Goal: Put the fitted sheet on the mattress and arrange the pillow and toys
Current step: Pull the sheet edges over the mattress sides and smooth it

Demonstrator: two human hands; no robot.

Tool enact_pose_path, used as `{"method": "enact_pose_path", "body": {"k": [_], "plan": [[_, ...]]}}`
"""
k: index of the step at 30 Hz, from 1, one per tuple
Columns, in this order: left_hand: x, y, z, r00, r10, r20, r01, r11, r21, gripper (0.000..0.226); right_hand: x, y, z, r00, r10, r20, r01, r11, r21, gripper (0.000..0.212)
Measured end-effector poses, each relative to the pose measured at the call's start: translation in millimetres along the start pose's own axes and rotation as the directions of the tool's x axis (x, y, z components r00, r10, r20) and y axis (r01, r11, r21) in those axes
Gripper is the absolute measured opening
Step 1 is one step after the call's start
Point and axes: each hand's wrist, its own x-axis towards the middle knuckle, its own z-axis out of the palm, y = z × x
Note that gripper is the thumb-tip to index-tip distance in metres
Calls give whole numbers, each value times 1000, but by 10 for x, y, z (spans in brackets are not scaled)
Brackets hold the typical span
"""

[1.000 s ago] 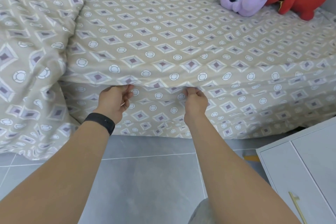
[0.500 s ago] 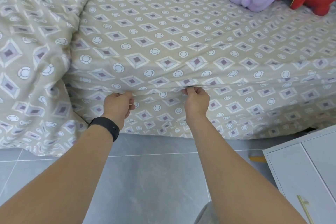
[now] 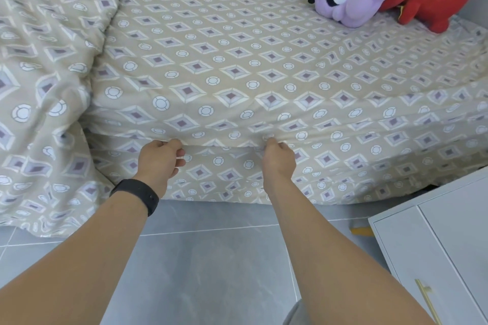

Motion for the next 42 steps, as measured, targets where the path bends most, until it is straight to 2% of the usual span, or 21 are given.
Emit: {"method": "enact_pose_path", "body": {"k": [3, 6, 8, 11, 13, 21, 24, 26, 27, 28, 29, 30, 31, 32, 33, 34, 36, 39, 42], "plan": [[-48, 32, 21, 1000, -5, 2, 5, 1000, -13, 16, 66, -116, -121, 991, 34, -126, -12, 985, 173, 33], [-96, 52, 14, 1000, -6, 2, 6, 1000, -5, 26, 203, -163, -303, 978, 97, -183, -55, 973, 223, 30], [-114, 47, 2, 1000, 9, 0, -9, 1000, -8, 24, 300, -104, -423, 980, 119, -160, -86, 977, 197, 31], [-122, 50, -14, 1000, 28, 13, -28, 1000, 4, 17, 377, 9, -529, 981, 189, -39, -182, 973, 138, 21], [-127, 48, -22, 999, 22, 49, -24, 999, 33, 16, 350, -16, -519, 976, 218, 7, -217, 964, 151, 23], [-283, 61, 50, 973, 20, 232, -67, 978, 197, 11, 392, -36, -511, 990, 123, -62, -111, 979, 168, 22], [-322, 69, 44, 963, 66, 262, -134, 958, 252, 14, 446, -12, -512, 992, 88, -90, -84, 995, 52, 18], [-321, 35, 28, 960, 81, 269, -161, 943, 290, 19, 451, 81, -608, 995, 93, -40, -96, 991, -93, 22], [-317, 15, 23, 960, 84, 267, -165, 941, 296, 21, 457, 132, -645, 985, 169, -37, -172, 974, -149, 28], [-314, 1, 24, 961, 86, 263, -165, 941, 294, 21, 410, 222, -685, 968, 245, -60, -252, 937, -243, 38], [-310, -3, 36, 963, 89, 255, -164, 944, 287, 20, 418, 330, -698, 984, 169, -57, -174, 840, -513, 52], [-311, -2, 54, 964, 99, 246, -168, 946, 279, 19, 423, 399, -699, 991, 129, -41, -127, 778, -615, 60], [-310, 7, 78, 964, 118, 236, -182, 946, 269, 17, 460, 442, -698, 993, 112, -39, -114, 803, -585, 64], [-313, 21, 96, 963, 145, 227, -204, 944, 260, 16, 488, 381, -696, 986, 153, -63, -165, 890, -425, 62], [-319, 34, 110, 960, 172, 219, -226, 941, 252, 14, 491, 266, -631, 976, 203, -78, -216, 950, -224, 47], [-322, 44, 120, 959, 191, 210, -241, 939, 244, 13, 462, 102, -592, 985, 165, -39, -167, 985, -51, 35], [-322, 34, 134, 960, 200, 196, -244, 941, 236, 12, 393, -73, -485, 992, 118, -52, -112, 988, 102, 35], [-275, -27, 142, 968, 178, 177, -219, 945, 243, 12, 360, -55, -441, 992, 127, 8, -127, 992, -12, 41], [-252, -69, 156, 974, 144, 177, -184, 955, 233, 16, 421, -43, -431, 990, 134, 32, -137, 984, 114, 30]]}}
